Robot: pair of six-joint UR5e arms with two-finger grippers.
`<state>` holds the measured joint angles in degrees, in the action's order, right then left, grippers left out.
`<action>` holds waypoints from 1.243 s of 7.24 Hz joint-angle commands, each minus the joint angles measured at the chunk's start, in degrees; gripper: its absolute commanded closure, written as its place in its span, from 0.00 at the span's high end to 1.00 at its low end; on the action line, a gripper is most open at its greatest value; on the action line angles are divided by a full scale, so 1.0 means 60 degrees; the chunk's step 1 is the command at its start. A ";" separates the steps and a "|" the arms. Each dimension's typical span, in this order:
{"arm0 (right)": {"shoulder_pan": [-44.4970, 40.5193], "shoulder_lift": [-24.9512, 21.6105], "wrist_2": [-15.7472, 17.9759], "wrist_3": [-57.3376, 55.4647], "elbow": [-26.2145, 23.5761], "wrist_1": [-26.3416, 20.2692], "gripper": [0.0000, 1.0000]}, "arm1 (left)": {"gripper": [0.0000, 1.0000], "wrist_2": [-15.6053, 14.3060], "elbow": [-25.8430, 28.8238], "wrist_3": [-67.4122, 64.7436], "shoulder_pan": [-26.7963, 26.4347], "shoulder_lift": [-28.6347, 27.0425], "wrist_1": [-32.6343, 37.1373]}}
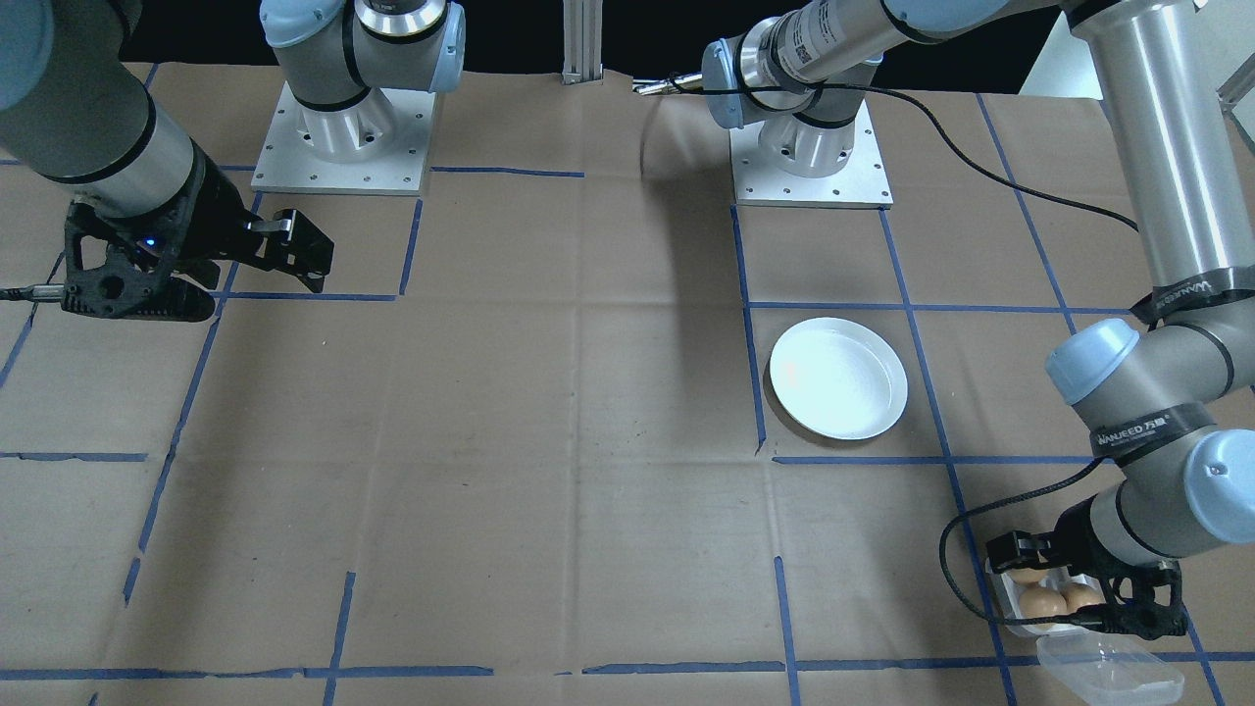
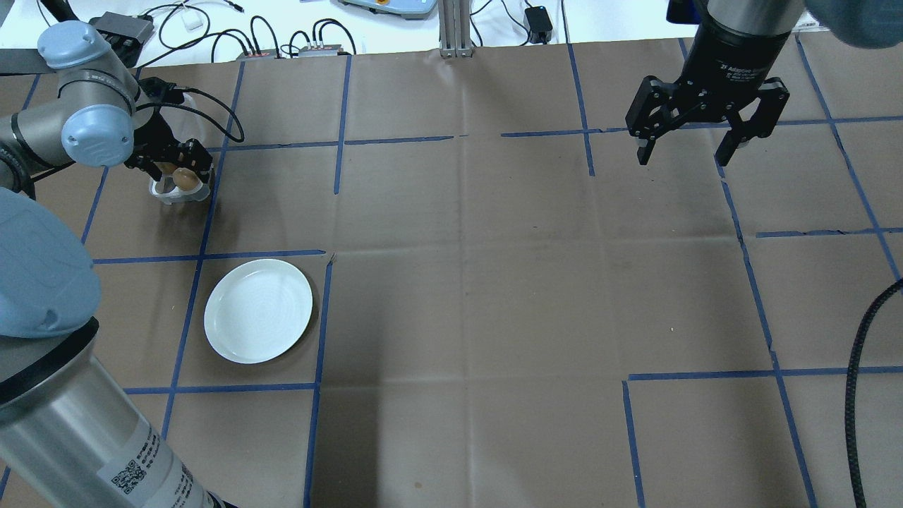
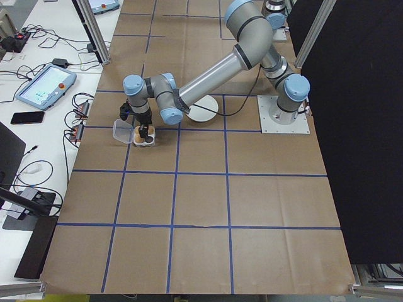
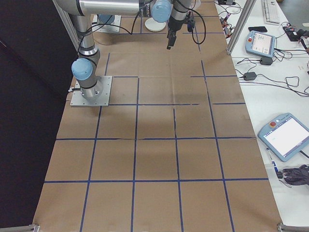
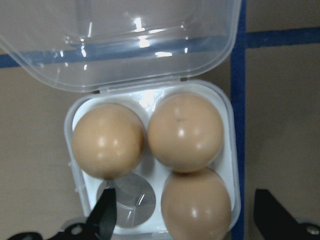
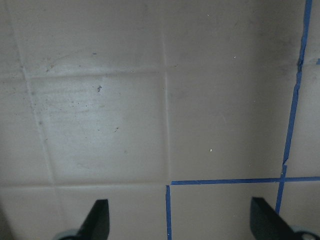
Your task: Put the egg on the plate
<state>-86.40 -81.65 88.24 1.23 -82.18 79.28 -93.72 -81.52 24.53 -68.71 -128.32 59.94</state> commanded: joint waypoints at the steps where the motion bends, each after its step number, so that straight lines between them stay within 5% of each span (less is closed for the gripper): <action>1: 0.0000 0.0000 0.0000 0.0000 0.0000 0.0000 1.00 | 0.71 0.0092 0.0007 -0.0015 0.0012 0.0015 0.0000; 5: 0.0000 0.0000 0.0000 0.0000 0.0000 0.0000 1.00 | 0.47 0.0196 -0.0052 -0.0250 -0.0003 0.0176 0.0014; 7: 0.0000 0.0000 0.0014 0.0000 0.0000 0.0000 1.00 | 0.22 0.0196 -0.0081 -0.0366 -0.0002 0.0191 0.0014; 9: 0.0000 0.0014 0.0014 0.0000 0.0000 0.0000 1.00 | 0.12 0.0167 -0.0008 -0.0367 0.0012 0.0380 0.0058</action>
<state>-86.40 -81.64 88.28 1.23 -82.18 79.28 -92.59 -81.84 22.41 -68.70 -126.82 60.09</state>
